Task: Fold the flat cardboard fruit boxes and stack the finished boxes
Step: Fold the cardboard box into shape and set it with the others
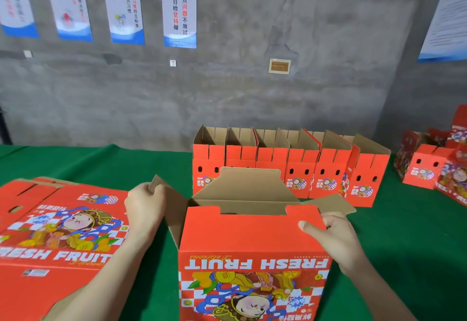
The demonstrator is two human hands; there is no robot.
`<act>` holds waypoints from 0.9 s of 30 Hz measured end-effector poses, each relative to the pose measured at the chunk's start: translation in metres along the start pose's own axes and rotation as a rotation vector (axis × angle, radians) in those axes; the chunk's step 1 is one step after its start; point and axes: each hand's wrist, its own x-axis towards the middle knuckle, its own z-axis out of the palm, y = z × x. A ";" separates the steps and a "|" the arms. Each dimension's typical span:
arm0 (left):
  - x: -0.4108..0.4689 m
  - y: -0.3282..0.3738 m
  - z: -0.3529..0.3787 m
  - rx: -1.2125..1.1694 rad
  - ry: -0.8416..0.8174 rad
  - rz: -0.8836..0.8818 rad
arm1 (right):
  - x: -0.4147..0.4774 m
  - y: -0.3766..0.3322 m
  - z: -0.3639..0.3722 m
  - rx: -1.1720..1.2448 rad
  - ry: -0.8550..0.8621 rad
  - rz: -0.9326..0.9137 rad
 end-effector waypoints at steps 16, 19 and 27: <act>-0.061 0.013 0.000 -0.580 -0.529 -0.317 | -0.010 -0.017 -0.002 -0.493 -0.148 -0.233; -0.064 0.014 0.003 -0.506 -0.545 -0.182 | -0.002 -0.033 -0.014 -0.804 -0.337 -0.282; -0.064 0.011 0.002 -0.460 -0.646 -0.100 | 0.021 -0.072 -0.009 -1.171 -0.663 -0.259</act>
